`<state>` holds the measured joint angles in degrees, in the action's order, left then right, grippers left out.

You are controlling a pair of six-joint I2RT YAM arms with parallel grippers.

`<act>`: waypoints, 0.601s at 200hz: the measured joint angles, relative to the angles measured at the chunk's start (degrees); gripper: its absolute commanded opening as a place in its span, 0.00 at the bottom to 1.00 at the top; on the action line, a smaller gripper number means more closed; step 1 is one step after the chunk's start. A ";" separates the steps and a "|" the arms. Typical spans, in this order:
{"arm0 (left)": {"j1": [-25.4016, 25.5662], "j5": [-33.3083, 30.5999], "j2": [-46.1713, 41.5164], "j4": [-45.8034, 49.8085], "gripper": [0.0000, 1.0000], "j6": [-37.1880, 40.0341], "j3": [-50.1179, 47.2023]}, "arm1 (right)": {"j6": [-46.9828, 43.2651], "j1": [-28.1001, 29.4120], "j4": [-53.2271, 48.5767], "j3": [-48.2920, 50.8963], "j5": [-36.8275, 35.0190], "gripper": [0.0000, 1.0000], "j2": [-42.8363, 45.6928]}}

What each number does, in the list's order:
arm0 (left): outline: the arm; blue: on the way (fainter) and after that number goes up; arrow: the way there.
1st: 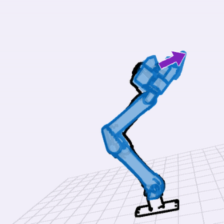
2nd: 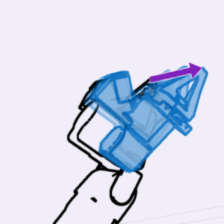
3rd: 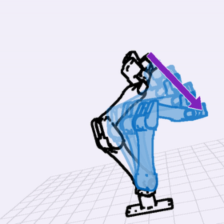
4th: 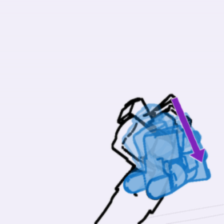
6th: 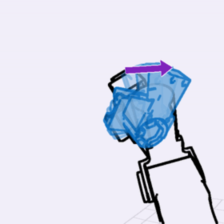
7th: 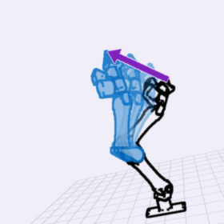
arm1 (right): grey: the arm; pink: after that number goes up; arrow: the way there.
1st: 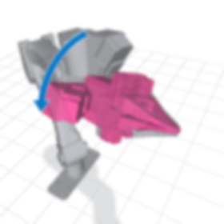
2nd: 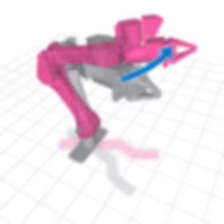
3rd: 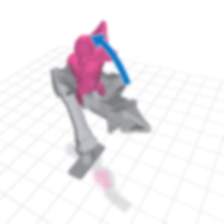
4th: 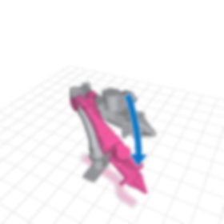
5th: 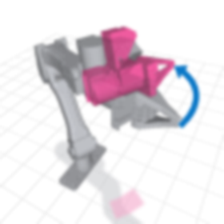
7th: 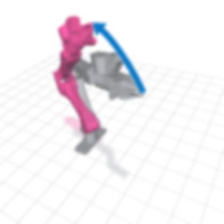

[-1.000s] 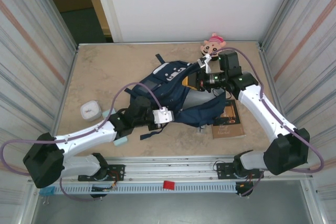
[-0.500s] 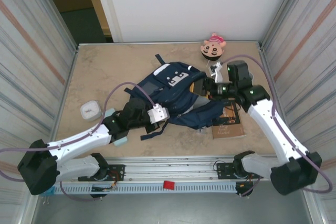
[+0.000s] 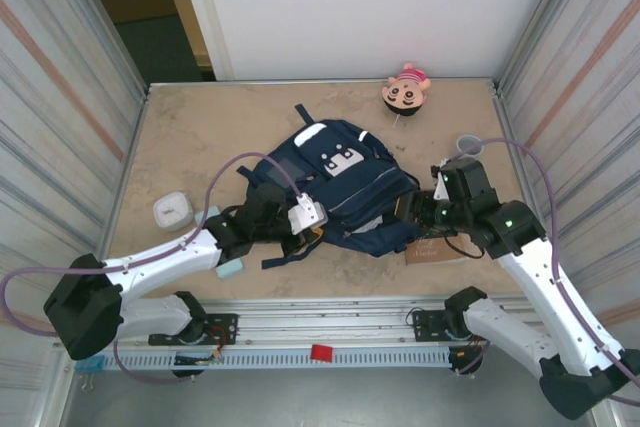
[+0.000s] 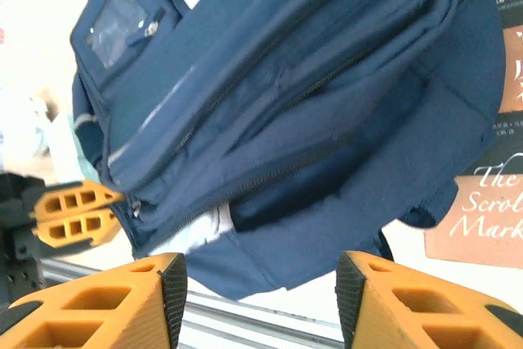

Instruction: Pack the student bag

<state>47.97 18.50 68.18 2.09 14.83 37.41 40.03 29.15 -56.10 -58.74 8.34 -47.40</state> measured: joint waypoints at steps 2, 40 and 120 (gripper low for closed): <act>0.00 0.11 0.00 0.00 0.00 -0.22 0.04 | 0.09 0.68 0.00 -0.04 -0.28 0.50 0.11; 0.00 2.05 0.02 0.44 0.00 -3.43 0.70 | 5.64 20.44 1.01 -1.05 -7.08 0.47 -2.10; -0.76 4.48 1.42 1.92 0.00 -7.39 3.61 | 11.89 29.64 11.34 -2.10 -14.82 0.40 -20.09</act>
<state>47.20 22.98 69.60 4.01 7.44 41.01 51.92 58.78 -44.75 -60.84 -6.48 -67.48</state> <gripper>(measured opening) 0.064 0.426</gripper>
